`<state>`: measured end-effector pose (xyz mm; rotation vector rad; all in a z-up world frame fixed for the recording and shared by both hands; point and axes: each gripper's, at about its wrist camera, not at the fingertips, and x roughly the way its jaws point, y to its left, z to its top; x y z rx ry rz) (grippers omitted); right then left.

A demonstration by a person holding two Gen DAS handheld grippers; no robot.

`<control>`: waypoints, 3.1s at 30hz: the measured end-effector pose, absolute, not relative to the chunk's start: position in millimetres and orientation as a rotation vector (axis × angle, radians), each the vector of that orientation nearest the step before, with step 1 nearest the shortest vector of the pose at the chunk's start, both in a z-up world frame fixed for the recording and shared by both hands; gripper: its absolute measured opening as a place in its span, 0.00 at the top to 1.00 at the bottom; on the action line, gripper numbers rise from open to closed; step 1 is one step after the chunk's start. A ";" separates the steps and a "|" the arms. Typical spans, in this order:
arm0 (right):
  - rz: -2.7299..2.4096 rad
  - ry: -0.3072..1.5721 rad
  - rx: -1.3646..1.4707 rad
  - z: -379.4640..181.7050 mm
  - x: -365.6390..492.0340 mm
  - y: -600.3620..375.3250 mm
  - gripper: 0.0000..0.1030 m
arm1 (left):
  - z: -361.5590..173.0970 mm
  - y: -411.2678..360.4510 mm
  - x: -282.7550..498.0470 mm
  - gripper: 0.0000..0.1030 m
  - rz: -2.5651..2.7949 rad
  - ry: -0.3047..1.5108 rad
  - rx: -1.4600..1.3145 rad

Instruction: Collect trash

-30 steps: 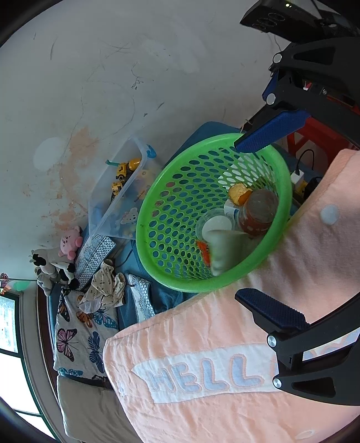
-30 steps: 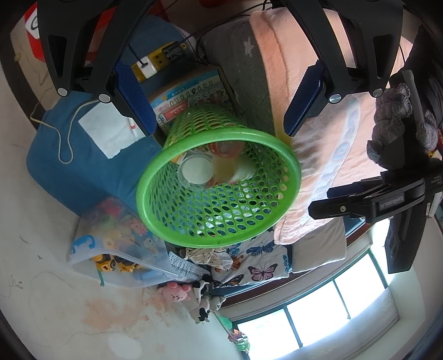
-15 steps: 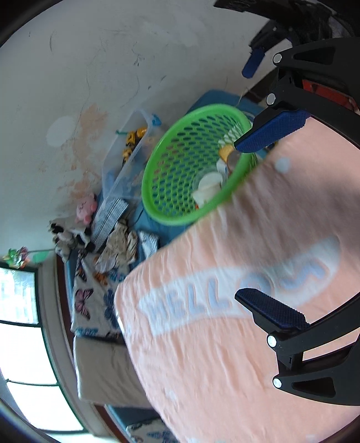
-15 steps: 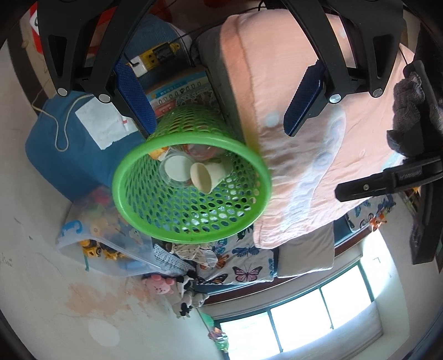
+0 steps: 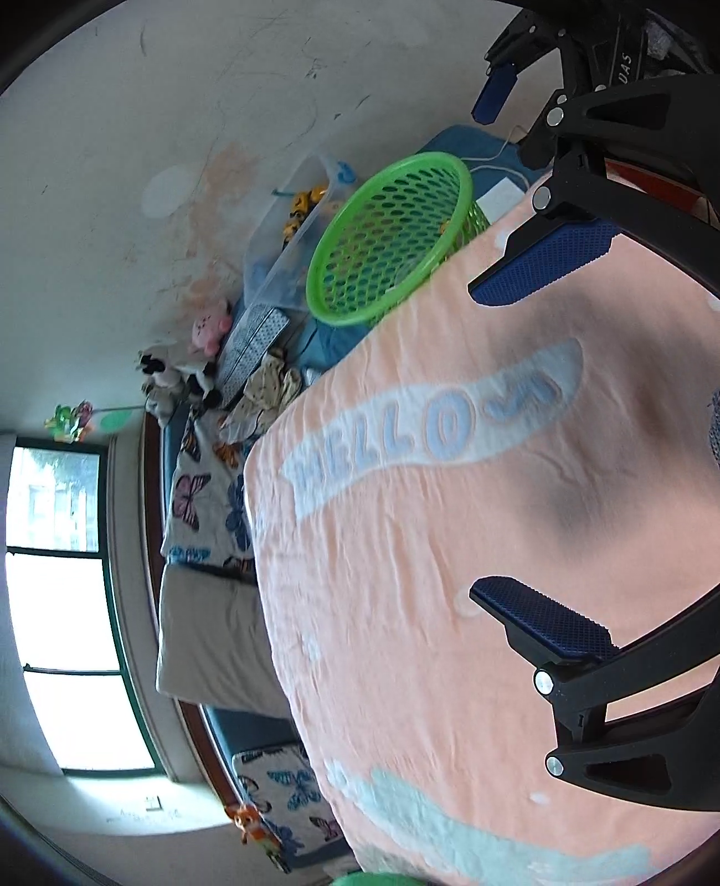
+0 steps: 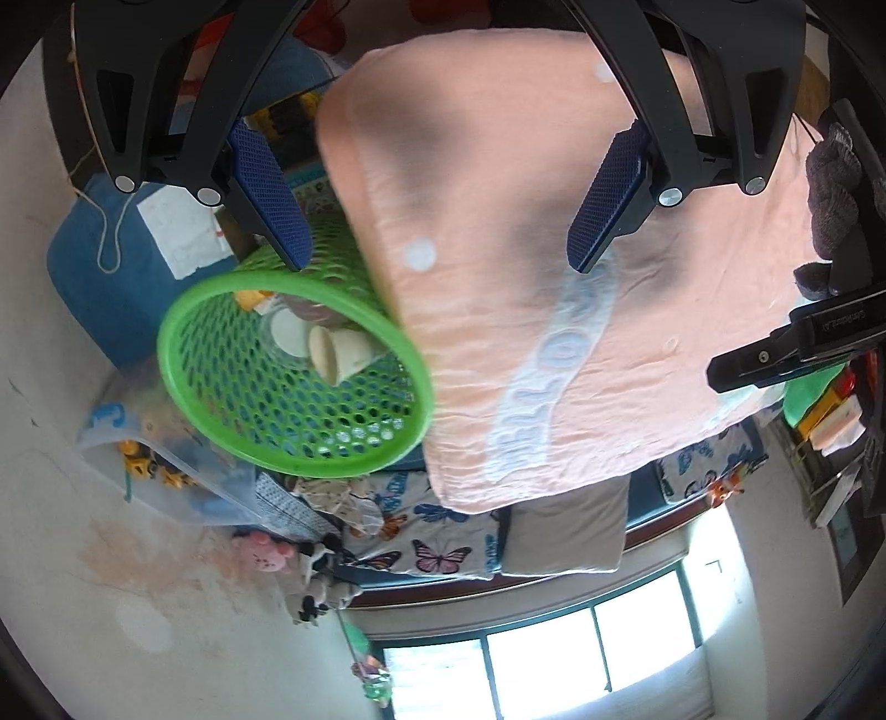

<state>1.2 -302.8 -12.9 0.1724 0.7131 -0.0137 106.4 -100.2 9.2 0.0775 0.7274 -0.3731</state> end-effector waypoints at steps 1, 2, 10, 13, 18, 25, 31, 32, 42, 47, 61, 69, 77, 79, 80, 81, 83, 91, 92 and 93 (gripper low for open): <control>-0.012 0.711 0.168 -12.5 1.5 -299.0 0.10 | 9.6 -96.0 103.5 0.08 -0.360 0.721 0.082; -0.009 0.710 0.166 -12.3 2.0 -295.6 0.10 | 9.8 -91.1 100.4 0.08 -0.344 0.712 0.088; 0.026 0.706 0.173 -11.8 3.0 -276.1 0.09 | 11.7 -57.9 83.5 0.07 -0.272 0.681 0.065; 0.034 0.702 0.180 -11.0 1.9 -271.9 0.09 | 10.2 -48.0 77.1 0.07 -0.237 0.668 0.066; 0.044 0.697 0.182 -9.8 0.7 -265.1 0.09 | 7.9 -38.7 69.0 0.07 -0.195 0.653 0.086; 0.070 0.699 0.180 -10.9 -0.3 -255.3 0.08 | 1.8 -27.7 58.9 0.07 -0.162 0.658 0.072; 0.086 0.696 0.172 -9.2 1.1 -248.2 0.08 | -2.4 -19.9 55.8 0.07 -0.140 0.664 0.059; 0.087 0.698 0.172 -9.4 1.5 -247.7 0.08 | -2.5 -20.0 55.2 0.07 -0.139 0.664 0.059; 0.099 0.700 0.172 -10.1 2.1 -241.8 0.08 | -1.5 -11.9 52.1 0.07 -0.118 0.657 0.043; 0.105 0.700 0.175 -10.4 2.1 -240.5 0.08 | -1.4 -10.0 50.6 0.07 -0.112 0.657 0.042; 0.110 0.702 0.188 -12.4 3.0 -242.0 0.07 | -0.7 -10.0 49.1 0.07 -0.113 0.657 0.043; 0.114 0.701 0.186 -12.4 2.3 -241.6 0.07 | -0.7 -10.1 48.7 0.07 -0.115 0.657 0.043; 0.114 0.697 0.184 -11.5 1.7 -240.3 0.07 | -2.5 -13.1 45.8 0.07 -0.118 0.661 0.043; 0.115 0.695 0.181 -10.5 1.5 -239.7 0.07 | -1.9 -12.5 45.9 0.07 -0.117 0.660 0.043; 0.116 0.694 0.181 -10.1 1.4 -239.8 0.07 | -1.8 -12.6 45.6 0.07 -0.117 0.660 0.043; 0.117 0.694 0.182 -9.7 1.2 -240.0 0.07 | -1.7 -12.9 45.0 0.07 -0.116 0.658 0.042; 0.119 0.689 0.182 -9.1 0.6 -239.7 0.07 | -1.1 -12.5 44.8 0.07 -0.115 0.657 0.042; 0.115 0.680 0.171 -8.3 -1.0 -239.9 0.07 | 0.4 -12.7 43.0 0.07 -0.105 0.652 0.049; 0.115 0.679 0.171 -8.1 -0.9 -239.8 0.07 | 0.4 -11.9 42.8 0.07 -0.102 0.650 0.052; 0.115 0.678 0.169 -8.0 -0.8 -239.9 0.07 | 0.5 -11.7 42.3 0.07 -0.099 0.649 0.053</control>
